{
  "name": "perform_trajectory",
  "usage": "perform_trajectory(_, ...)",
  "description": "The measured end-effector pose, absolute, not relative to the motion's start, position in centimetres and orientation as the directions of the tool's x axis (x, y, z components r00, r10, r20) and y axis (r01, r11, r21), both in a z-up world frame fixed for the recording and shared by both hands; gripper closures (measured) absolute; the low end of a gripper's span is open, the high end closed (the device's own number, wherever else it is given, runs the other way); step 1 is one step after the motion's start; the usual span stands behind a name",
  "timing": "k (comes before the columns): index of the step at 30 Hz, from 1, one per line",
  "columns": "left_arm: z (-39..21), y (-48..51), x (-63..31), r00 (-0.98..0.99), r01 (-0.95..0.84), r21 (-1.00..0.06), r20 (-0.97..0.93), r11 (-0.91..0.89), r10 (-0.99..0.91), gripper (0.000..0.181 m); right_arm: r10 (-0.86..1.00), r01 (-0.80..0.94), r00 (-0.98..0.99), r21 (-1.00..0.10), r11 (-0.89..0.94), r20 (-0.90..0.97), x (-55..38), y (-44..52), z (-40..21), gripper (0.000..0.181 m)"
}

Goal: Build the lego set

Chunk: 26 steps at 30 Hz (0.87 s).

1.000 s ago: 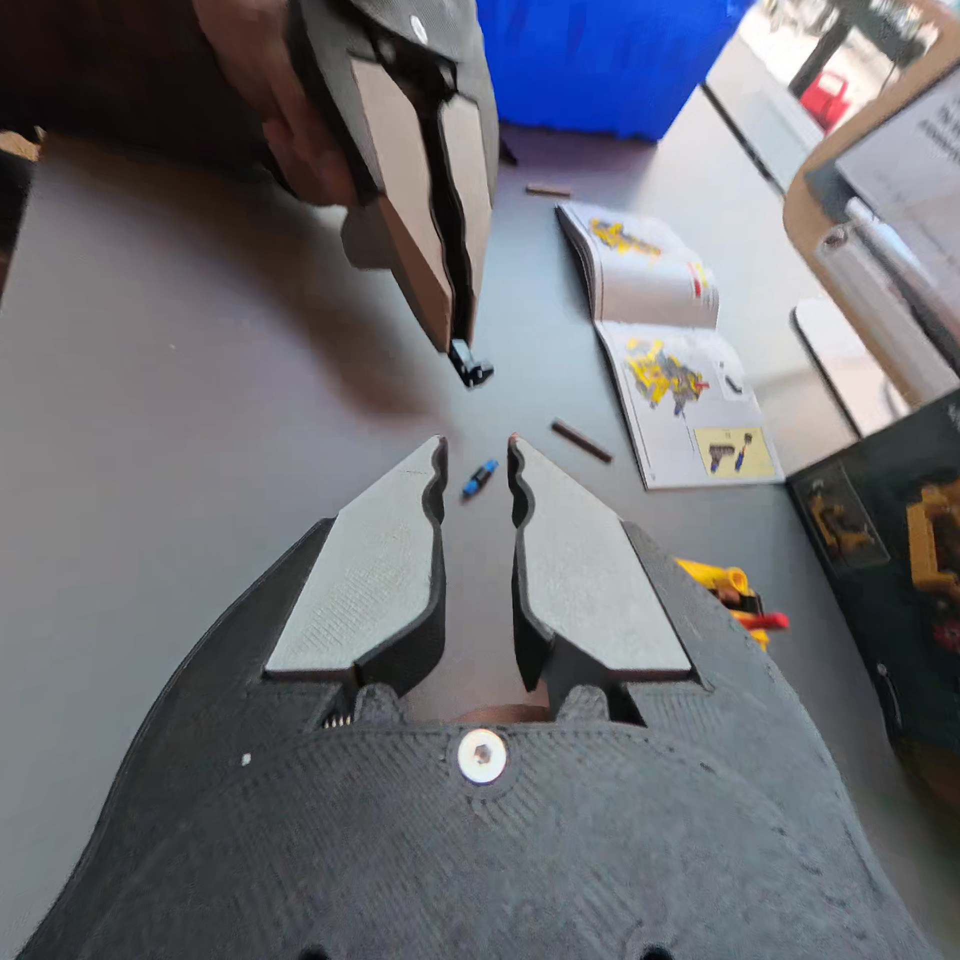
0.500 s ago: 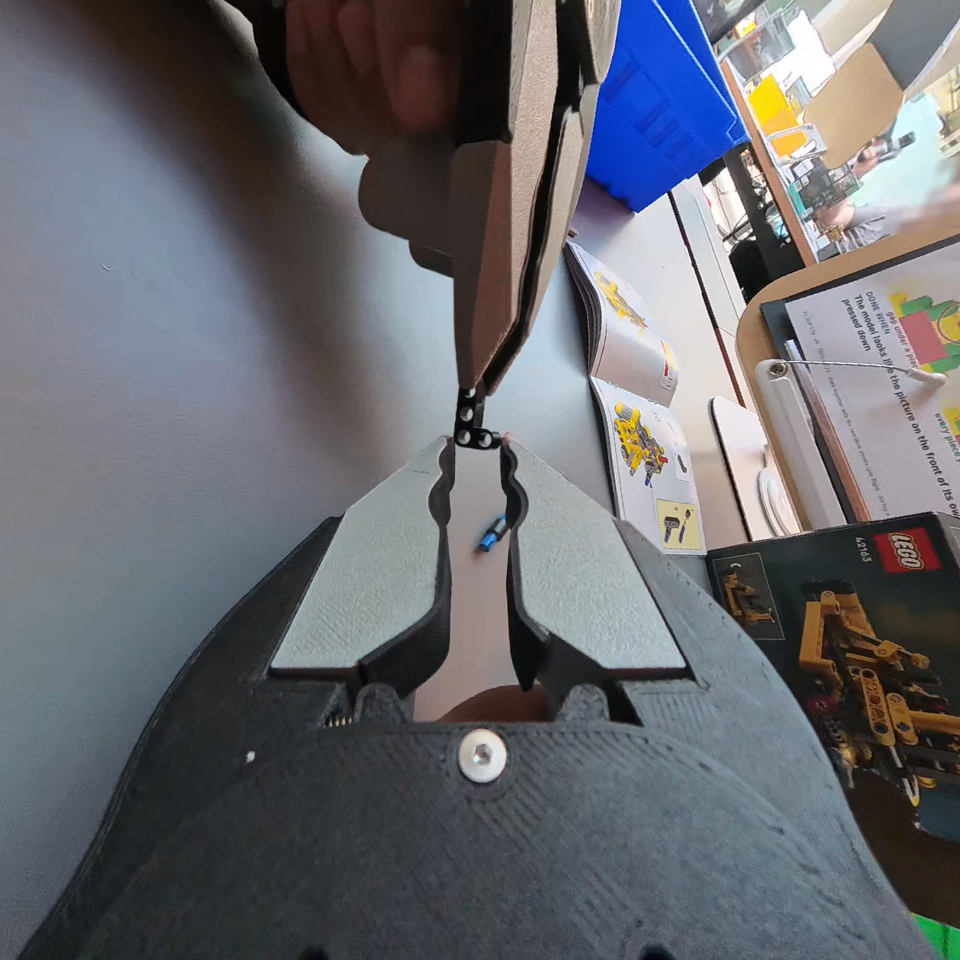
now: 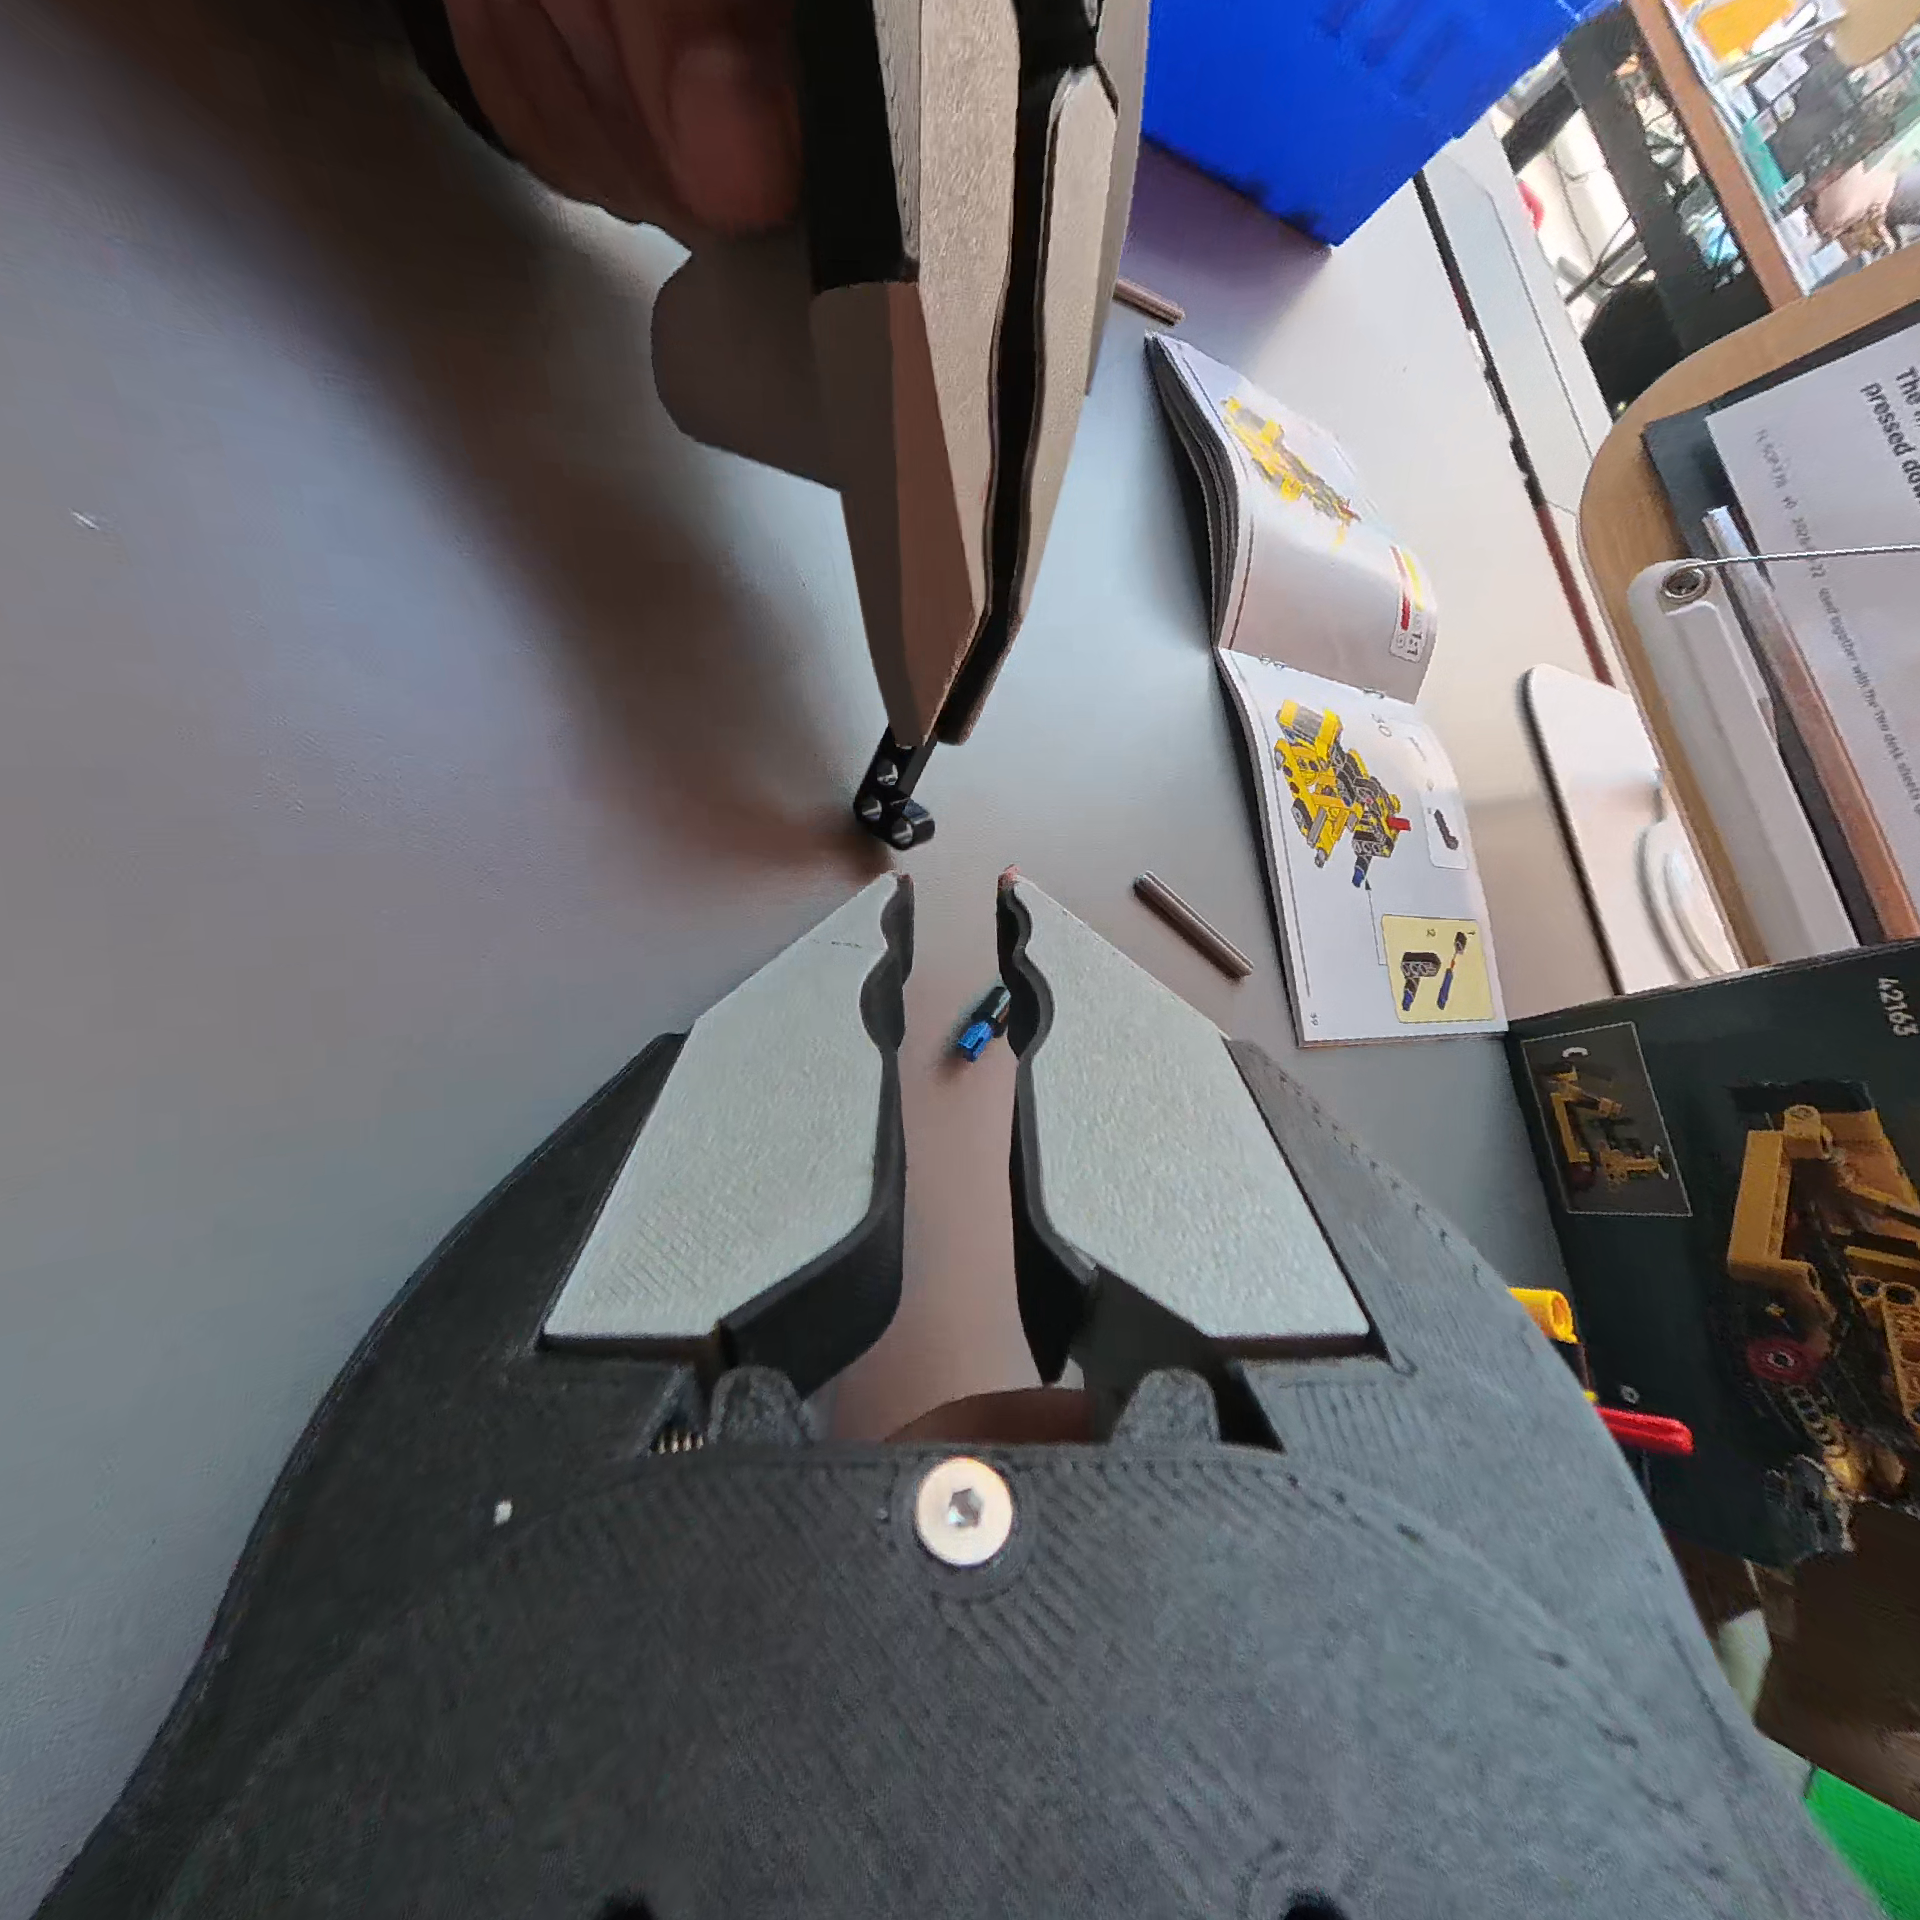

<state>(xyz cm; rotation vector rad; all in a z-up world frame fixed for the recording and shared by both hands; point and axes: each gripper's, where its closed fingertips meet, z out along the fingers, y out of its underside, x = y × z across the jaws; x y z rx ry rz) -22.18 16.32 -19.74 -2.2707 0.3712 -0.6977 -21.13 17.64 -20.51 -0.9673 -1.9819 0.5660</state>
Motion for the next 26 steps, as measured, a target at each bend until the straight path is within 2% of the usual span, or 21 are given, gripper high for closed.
perform_trajectory(4,-19.8,16.5,-21.9,0.81,-0.042,-0.708,0.389,-0.705,-0.438,0.176,0.813,0.4,-0.381,-0.714,0.575,0.441,-21.0,16.8,-20.2,0.175)
perform_trajectory(12,-19.0,16.3,-20.4,0.767,-0.035,-0.718,0.427,-0.696,-0.479,0.165,0.77,0.431,-0.41,-0.64,0.636,0.489,-21.1,16.6,-21.4,0.181)
perform_trajectory(17,-18.8,16.1,-20.9,0.781,-0.071,-0.726,0.385,-0.684,-0.491,0.157,0.779,0.433,-0.394,-0.65,0.625,0.487,-21.1,16.8,-21.2,0.18)
perform_trajectory(22,-17.4,15.4,-25.7,0.851,-0.092,-0.762,0.273,-0.641,-0.447,0.158,0.798,0.409,-0.376,-0.688,0.599,0.471,-21.0,17.0,-20.5,0.175)
perform_trajectory(26,-16.8,16.8,-30.7,0.945,-0.007,-0.796,0.192,-0.605,-0.263,0.158,0.831,0.442,-0.289,-0.704,0.556,0.475,-21.5,18.5,-20.0,0.177)
